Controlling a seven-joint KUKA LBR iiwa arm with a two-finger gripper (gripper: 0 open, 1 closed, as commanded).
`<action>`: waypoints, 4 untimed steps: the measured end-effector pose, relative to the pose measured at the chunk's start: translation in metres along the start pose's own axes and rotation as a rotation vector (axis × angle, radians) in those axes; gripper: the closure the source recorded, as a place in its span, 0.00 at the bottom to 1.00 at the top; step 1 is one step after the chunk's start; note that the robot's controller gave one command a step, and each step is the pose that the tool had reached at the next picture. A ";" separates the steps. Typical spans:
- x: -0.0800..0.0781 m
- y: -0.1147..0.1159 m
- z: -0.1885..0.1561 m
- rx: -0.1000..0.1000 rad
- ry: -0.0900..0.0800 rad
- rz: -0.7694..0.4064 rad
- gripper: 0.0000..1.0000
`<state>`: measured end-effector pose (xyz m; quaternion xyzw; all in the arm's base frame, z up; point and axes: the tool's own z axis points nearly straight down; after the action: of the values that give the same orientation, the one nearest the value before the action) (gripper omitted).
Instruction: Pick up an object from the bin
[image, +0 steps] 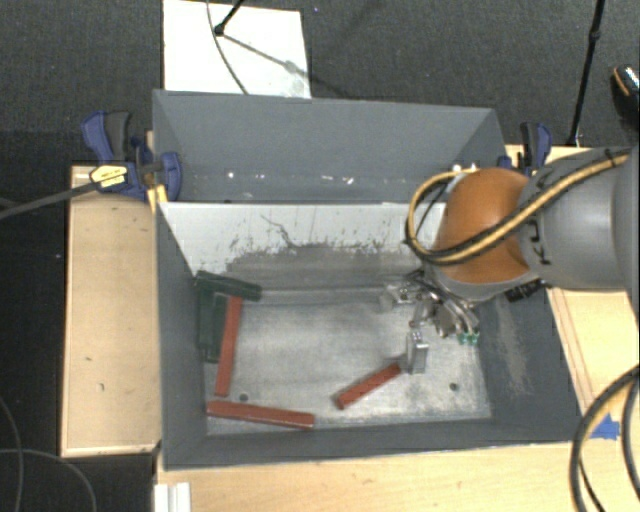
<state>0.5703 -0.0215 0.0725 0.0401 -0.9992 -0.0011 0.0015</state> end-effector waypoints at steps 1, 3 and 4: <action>0.046 0.033 0.002 0.002 -0.002 0.064 0.00; 0.083 0.091 0.000 0.002 -0.006 0.123 1.00; 0.076 0.074 -0.087 0.002 -0.012 0.131 1.00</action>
Offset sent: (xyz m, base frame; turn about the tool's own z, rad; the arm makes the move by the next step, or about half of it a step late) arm -0.0472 0.0278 -0.0025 0.0646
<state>0.4892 0.0460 0.1596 -0.0252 -0.9997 -0.0004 -0.0047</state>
